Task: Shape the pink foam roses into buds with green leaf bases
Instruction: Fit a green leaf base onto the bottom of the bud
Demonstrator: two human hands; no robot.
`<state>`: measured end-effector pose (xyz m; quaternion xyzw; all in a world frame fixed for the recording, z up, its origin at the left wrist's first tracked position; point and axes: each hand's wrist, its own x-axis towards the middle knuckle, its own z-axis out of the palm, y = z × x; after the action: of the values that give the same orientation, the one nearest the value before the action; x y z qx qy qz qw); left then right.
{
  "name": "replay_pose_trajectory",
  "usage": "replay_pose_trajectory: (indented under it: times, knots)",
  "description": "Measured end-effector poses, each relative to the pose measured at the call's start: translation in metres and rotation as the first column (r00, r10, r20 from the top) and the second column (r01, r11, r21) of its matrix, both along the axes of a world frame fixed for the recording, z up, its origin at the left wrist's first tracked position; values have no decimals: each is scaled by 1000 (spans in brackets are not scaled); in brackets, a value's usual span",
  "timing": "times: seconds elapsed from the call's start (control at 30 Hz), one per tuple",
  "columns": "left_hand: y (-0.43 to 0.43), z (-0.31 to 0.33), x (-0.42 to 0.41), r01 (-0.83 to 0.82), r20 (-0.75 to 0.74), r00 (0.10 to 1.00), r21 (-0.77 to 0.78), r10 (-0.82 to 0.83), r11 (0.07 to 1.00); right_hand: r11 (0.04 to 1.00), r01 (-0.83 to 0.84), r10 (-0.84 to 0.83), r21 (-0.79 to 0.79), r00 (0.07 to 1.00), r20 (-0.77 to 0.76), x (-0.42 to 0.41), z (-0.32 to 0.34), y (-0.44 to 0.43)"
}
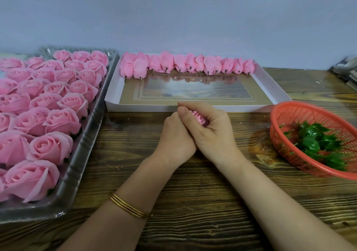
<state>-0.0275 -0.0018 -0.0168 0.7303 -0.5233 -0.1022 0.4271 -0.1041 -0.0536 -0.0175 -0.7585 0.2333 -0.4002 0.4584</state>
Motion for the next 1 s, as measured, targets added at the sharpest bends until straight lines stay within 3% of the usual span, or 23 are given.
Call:
replay_pose_trajectory:
  times: [0.47,0.83,1.0]
  knots:
    - [-1,0,0,54,-54,997,13,-53,998,932,-225,233,285,972,6,-7,13,-5]
    - [5,7,-5,114,-195,972,-106,-133,988,849,-282,334,447,942,-40,-15,19,-11]
    - [7,9,-6,176,-188,962,-125,-197,976,834,-287,375,472,921,-102,-18,21,-14]
